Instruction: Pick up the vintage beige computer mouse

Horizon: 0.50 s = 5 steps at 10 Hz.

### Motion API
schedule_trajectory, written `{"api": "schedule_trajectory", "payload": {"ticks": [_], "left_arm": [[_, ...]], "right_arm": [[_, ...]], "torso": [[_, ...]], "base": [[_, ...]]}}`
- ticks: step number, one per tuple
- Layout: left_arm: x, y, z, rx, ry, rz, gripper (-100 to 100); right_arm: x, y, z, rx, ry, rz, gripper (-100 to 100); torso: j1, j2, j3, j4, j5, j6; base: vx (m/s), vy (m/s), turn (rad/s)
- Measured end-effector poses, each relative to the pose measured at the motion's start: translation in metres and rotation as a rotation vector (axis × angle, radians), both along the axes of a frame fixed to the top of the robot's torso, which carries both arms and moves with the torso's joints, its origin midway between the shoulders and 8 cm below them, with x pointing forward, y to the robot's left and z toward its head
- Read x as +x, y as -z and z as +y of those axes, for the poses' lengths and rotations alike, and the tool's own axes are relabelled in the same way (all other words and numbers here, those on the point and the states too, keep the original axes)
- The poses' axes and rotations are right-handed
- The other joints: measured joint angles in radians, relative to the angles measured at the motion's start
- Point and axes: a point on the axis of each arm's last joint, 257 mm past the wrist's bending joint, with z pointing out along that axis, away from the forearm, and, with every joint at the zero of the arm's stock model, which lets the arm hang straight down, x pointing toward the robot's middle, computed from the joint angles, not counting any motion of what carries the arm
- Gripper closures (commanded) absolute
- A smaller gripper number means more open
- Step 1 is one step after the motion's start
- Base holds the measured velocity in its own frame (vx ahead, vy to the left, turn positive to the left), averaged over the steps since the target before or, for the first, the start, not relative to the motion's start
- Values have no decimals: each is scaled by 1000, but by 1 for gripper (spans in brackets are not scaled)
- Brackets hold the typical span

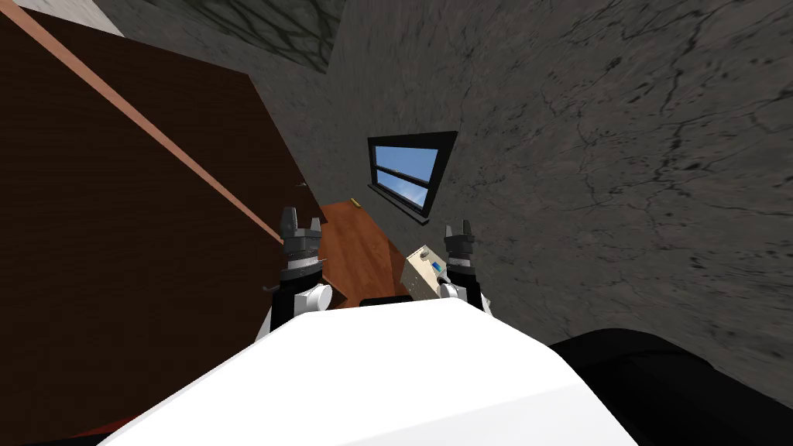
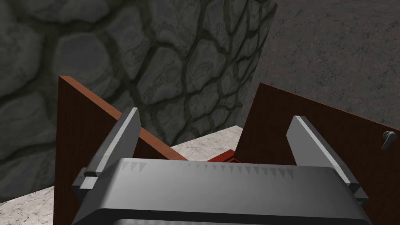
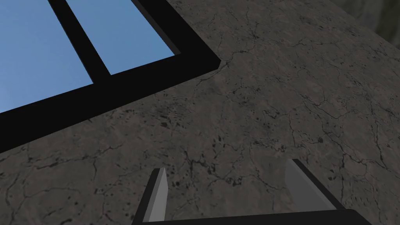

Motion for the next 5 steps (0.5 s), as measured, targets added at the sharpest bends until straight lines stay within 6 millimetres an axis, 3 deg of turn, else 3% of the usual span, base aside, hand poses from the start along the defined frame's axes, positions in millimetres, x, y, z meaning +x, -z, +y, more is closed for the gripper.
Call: {"api": "schedule_trajectory", "payload": {"ticks": [2,5], "left_arm": [[0,0,0,0,0,0,0],[0,0,0,0,0,0,0]], "right_arm": [[5,1,2,-25,-23,8,-100],[18,0,3,-57,-67,25,-100]], "torso": [[2,-2,-1,0,0,0],[6,-5,-3,-1,1,0]], "base": [[38,48,-35],[66,98,-66]]}}
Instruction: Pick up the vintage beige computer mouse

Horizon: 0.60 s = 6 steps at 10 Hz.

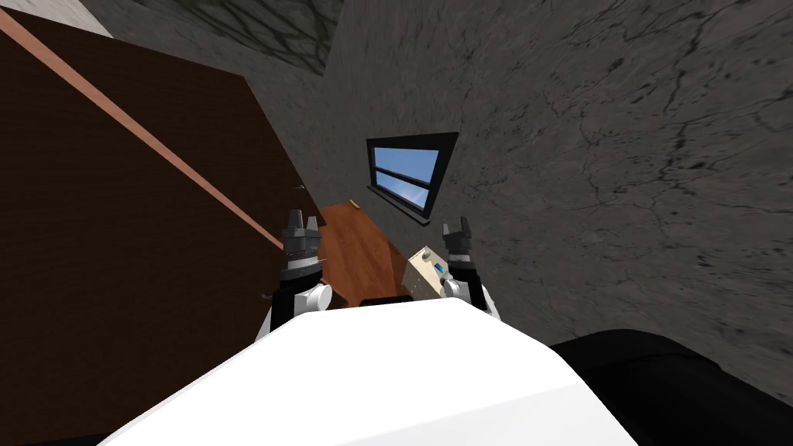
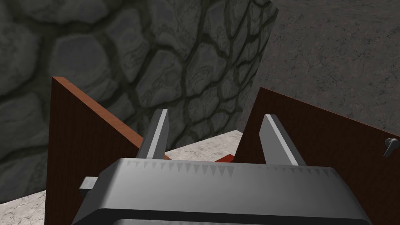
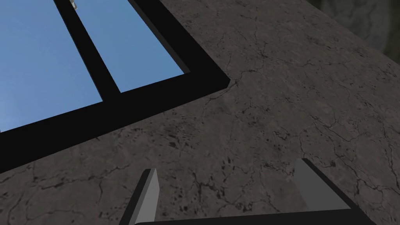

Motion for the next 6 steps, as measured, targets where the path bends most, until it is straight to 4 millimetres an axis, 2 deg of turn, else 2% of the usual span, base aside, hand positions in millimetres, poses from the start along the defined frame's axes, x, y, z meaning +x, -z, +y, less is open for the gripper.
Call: {"api": "schedule_trajectory", "payload": {"ticks": [2,4,6], "left_arm": [[0,0,0,0,0,0,0],[0,0,0,0,0,0,0],[0,0,0,0,0,0,0]], "right_arm": [[13,2,-3,-5,-30,20,-100],[31,10,-10,14,-56,52,-100],[43,14,-16,48,-75,84,-100]], "torso": [[3,-1,-1,0,1,0],[4,-5,-3,-1,1,0],[0,-4,-3,-1,0,0]], "base": [[108,138,-97],[158,150,-117],[113,95,-55]]}}
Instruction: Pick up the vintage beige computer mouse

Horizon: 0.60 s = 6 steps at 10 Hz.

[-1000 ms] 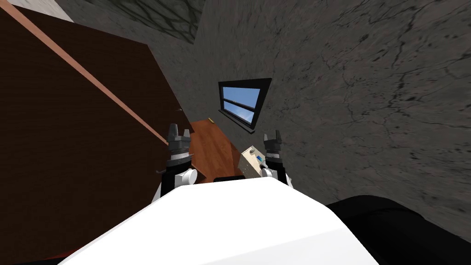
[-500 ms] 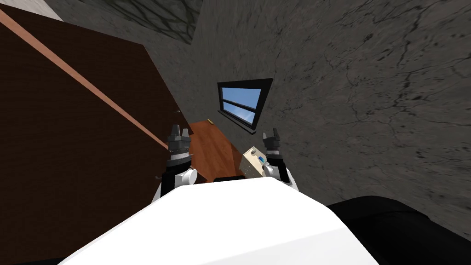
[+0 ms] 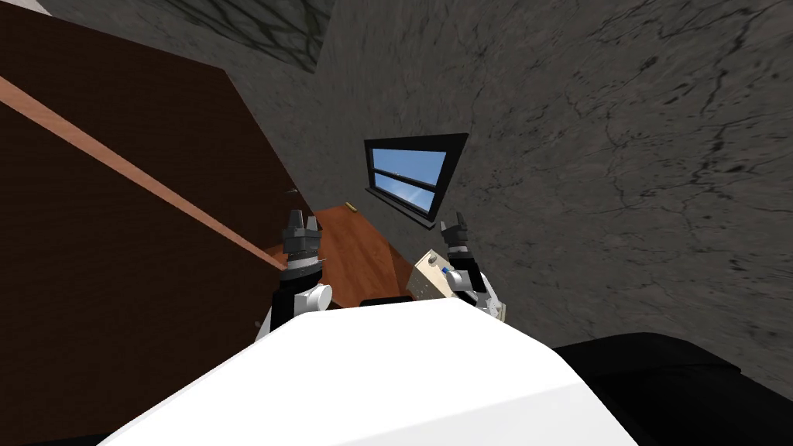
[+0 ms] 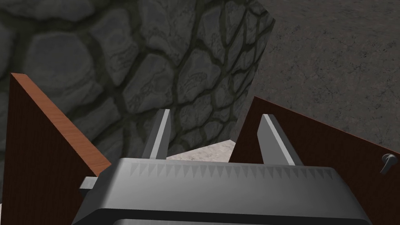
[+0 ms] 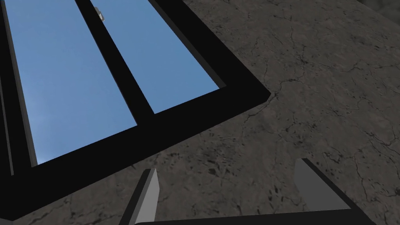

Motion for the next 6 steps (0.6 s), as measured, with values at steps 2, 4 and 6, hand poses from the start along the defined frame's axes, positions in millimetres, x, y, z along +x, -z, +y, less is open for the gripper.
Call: {"api": "schedule_trajectory", "payload": {"ticks": [2,4,6], "left_arm": [[0,0,0,0,0,0,0],[0,0,0,0,0,0,0],[0,0,0,0,0,0,0]], "right_arm": [[15,9,-11,54,-11,46,-100],[26,24,-26,122,-17,102,-100],[36,44,-45,205,-14,159,-100]], "torso": [[2,-1,0,0,0,0],[2,-2,-1,-1,0,0],[1,-3,-1,0,0,0]], "base": [[175,149,-140],[130,125,-62],[158,128,-110]]}}
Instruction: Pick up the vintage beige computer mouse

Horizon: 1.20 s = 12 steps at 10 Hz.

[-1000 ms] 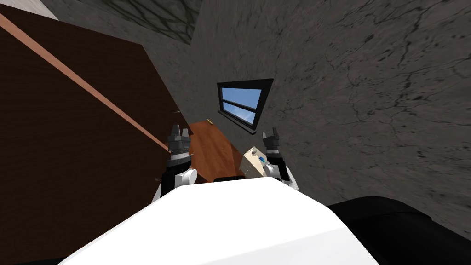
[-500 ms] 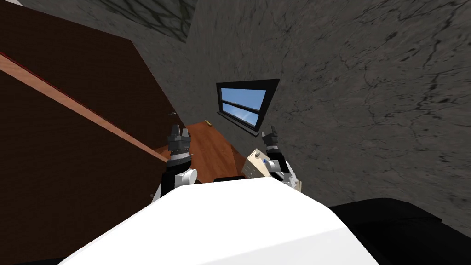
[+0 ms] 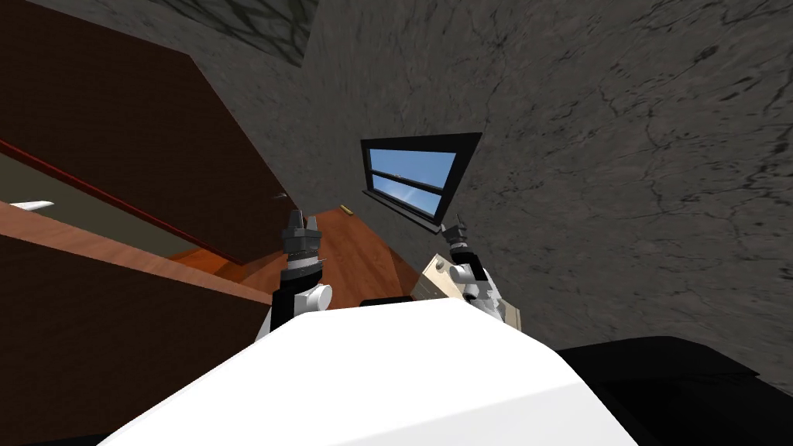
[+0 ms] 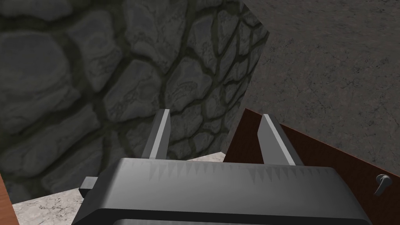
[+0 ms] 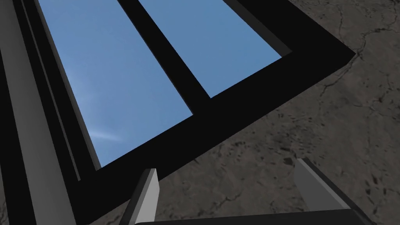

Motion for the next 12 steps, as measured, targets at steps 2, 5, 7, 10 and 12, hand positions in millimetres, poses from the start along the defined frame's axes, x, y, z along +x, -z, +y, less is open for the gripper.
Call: {"api": "schedule_trajectory", "payload": {"ticks": [2,5,7,10,12], "left_arm": [[0,0,0,0,0,0,0],[0,0,0,0,0,0,0],[0,0,0,0,0,0,0],[0,0,0,0,0,0,0],[0,0,0,0,0,0,0]], "right_arm": [[7,21,-13,76,6,58,-100],[9,63,-45,200,35,158,-100],[10,74,-56,260,46,194,-100],[-6,113,-91,385,94,282,-100],[-12,144,-105,473,132,343,-100]], "torso": [[-1,2,1,0,0,0],[-5,0,0,0,-1,0],[-6,4,2,1,-1,-1],[-7,4,2,1,-1,0],[-9,3,1,0,-2,0]], "base": [[114,90,-59],[154,66,-89],[72,38,-37],[104,35,-59],[116,17,-49]]}}
